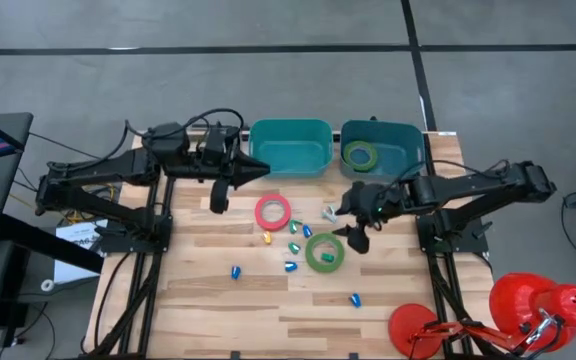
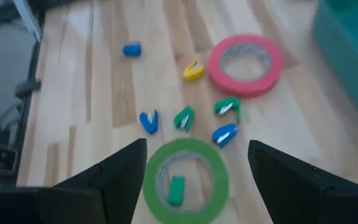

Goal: Pick and place Stapler, Stapler remover, tape
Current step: Put the green tape into the blue bin

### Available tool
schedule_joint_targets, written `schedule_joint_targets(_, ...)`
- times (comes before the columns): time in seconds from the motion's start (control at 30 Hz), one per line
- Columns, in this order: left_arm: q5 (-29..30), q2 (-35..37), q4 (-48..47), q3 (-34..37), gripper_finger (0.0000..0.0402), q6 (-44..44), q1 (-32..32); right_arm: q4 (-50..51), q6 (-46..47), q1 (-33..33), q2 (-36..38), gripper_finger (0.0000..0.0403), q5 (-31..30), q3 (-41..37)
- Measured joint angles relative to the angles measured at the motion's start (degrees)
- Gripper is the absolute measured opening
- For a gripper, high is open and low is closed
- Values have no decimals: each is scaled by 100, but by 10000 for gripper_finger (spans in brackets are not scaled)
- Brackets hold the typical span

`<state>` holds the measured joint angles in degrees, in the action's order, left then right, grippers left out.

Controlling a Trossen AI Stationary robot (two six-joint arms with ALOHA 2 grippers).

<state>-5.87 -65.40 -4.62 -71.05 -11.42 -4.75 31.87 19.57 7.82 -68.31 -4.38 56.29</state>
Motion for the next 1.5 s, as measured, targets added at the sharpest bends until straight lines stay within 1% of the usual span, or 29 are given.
schedule_joint_targets(0.23,0,2,11,0,34,0,212,-206,118,279,-693,272,-10,-2)
schedule_joint_targets(0.43,0,2,13,0,34,2,223,-213,195,308,-1268,272,-9,-2)
schedule_joint_targets(0.67,0,2,15,0,34,61,223,-241,195,299,-1727,272,2,-2)
schedule_joint_targets(0.87,0,2,15,0,34,61,223,-311,213,299,-1840,272,185,-4)
schedule_joint_targets(1.37,0,2,15,0,34,61,223,-214,299,118,-1838,272,297,-2)
schedule_joint_targets(1.5,0,2,16,0,34,62,223,-214,169,60,-1838,272,299,-2)
